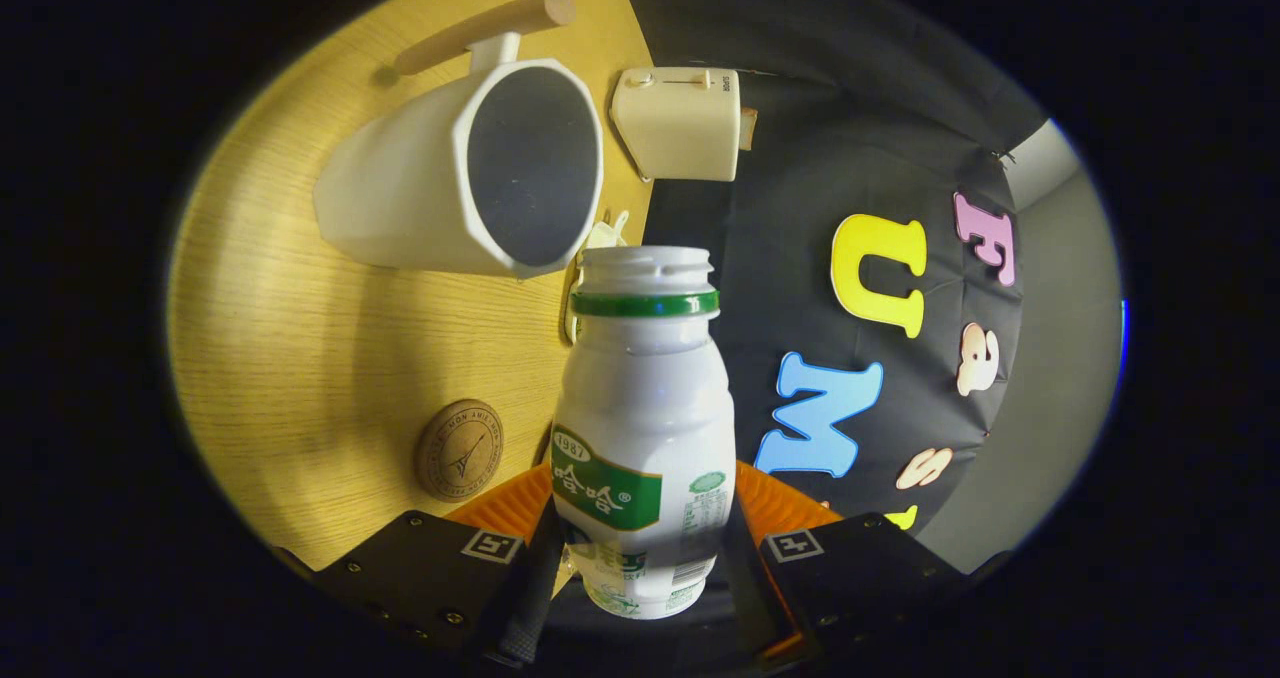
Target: Take the bottle from table, then pour the juice into the cup, finally place the bottle on the coaster
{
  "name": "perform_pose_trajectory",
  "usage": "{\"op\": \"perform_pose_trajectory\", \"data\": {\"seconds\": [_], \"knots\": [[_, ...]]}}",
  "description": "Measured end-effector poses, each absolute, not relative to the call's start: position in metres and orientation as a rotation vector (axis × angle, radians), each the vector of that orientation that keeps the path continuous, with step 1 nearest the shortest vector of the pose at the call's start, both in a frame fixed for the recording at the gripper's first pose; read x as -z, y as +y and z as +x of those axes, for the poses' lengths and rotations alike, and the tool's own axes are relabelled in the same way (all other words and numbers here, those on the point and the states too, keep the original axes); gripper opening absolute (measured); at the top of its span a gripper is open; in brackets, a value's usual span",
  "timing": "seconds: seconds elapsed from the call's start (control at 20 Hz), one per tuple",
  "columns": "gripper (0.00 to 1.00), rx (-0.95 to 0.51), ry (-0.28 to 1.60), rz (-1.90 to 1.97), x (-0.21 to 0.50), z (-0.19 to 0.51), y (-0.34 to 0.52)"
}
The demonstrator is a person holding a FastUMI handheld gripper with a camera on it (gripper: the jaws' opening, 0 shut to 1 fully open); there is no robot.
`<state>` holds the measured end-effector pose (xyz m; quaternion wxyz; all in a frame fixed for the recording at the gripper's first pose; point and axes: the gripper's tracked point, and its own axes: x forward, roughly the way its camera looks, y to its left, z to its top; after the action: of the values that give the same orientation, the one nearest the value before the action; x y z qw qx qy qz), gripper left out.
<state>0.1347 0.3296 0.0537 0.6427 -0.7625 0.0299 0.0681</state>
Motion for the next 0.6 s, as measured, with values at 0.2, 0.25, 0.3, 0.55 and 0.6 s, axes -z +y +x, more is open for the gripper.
{"op": "perform_pose_trajectory", "data": {"seconds": [0.2, 0.25, 0.3, 0.55, 0.6], "knots": [[0.74, -0.151, 0.060, -1.763, -0.057, 0.135, 0.331], [0.74, -0.149, 0.060, -1.770, -0.058, 0.136, 0.331], [0.73, -0.149, 0.059, -1.779, -0.059, 0.136, 0.331], [0.73, -0.146, 0.051, -1.797, -0.064, 0.137, 0.334], [0.73, -0.145, 0.051, -1.799, -0.065, 0.137, 0.334]]}}
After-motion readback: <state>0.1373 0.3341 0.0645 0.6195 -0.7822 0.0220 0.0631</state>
